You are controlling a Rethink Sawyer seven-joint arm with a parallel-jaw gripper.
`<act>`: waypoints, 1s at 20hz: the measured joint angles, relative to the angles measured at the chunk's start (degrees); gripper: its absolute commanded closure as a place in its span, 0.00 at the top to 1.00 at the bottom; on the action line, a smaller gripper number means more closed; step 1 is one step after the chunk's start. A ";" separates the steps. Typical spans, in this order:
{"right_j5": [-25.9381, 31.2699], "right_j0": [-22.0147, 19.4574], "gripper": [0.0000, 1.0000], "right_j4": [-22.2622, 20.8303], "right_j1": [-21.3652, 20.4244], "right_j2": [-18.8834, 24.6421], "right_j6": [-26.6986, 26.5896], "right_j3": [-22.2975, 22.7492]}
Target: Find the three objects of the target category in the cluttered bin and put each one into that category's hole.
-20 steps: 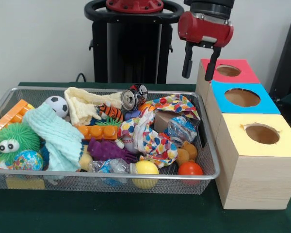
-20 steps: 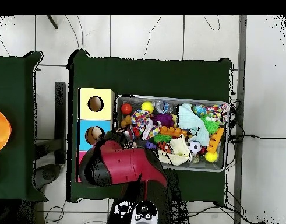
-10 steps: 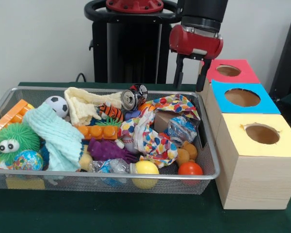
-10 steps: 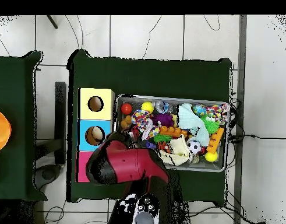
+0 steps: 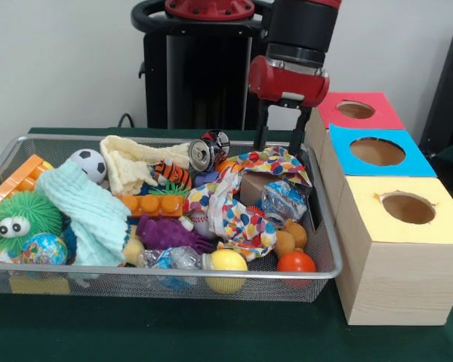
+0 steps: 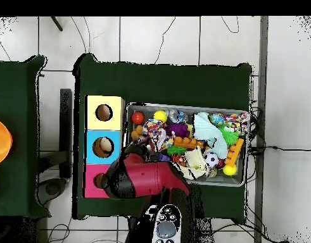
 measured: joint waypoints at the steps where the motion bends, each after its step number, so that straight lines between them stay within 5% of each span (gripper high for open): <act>1: -0.32 -0.16 1.00 0.00 0.29 0.00 0.00 0.07; 20: -8.73 -3.03 1.00 0.02 3.83 1.43 0.00 1.79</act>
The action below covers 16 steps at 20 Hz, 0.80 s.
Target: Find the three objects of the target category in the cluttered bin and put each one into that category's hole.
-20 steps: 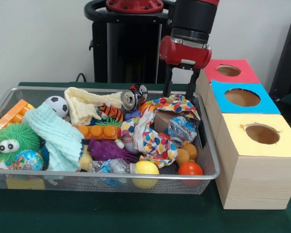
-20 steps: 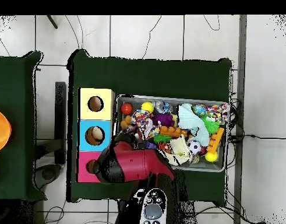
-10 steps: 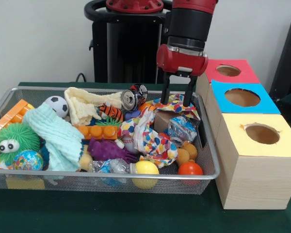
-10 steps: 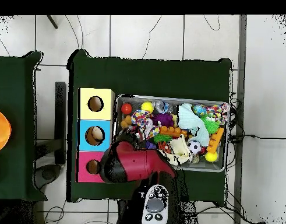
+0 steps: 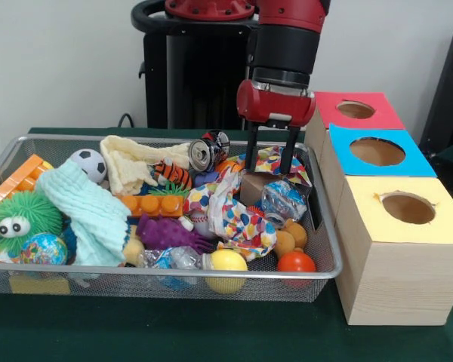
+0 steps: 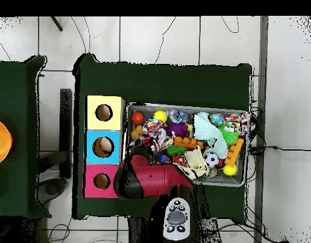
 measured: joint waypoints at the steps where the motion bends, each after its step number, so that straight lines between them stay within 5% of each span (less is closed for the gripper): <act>1: -0.34 -0.09 1.00 0.00 0.29 0.04 0.00 0.30; 16: -0.76 -2.98 1.00 0.02 3.54 3.41 0.00 3.41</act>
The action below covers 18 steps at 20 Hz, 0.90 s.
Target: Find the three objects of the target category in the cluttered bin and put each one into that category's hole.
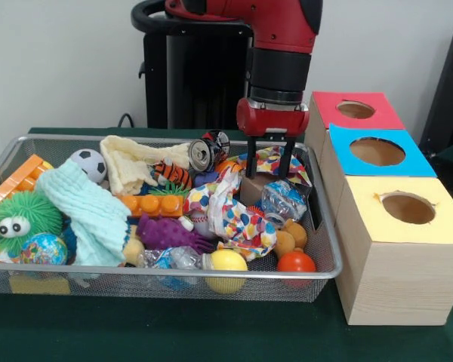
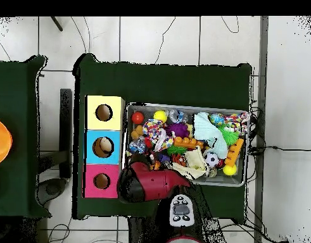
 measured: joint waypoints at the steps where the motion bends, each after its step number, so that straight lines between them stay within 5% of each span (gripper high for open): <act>1: -0.06 -0.15 1.00 0.00 0.14 0.20 0.00 0.15; 18: -11.16 -3.08 1.00 0.03 2.83 4.61 0.01 3.47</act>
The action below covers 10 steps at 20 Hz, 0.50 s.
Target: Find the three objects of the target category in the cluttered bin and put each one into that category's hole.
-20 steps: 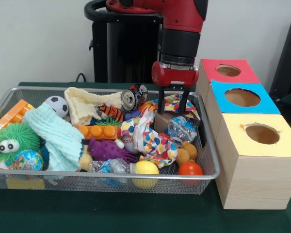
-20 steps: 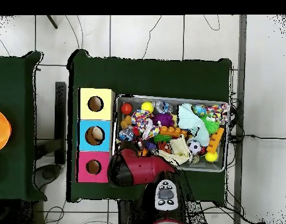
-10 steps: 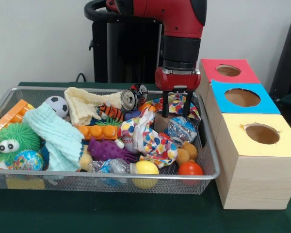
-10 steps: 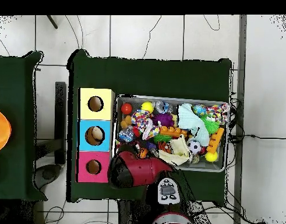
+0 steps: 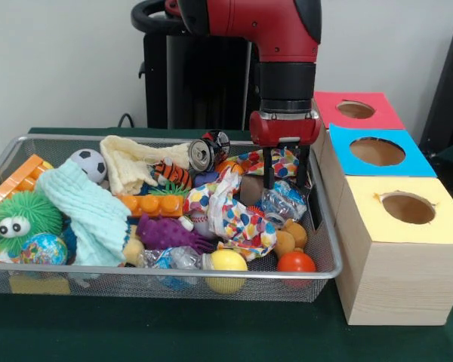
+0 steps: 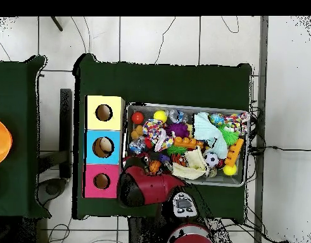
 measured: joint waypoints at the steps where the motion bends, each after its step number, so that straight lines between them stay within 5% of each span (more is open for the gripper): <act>1: -0.62 -0.04 1.00 0.00 0.08 0.18 0.00 0.21; 10: -3.69 -0.20 1.00 0.01 0.47 0.62 0.02 1.47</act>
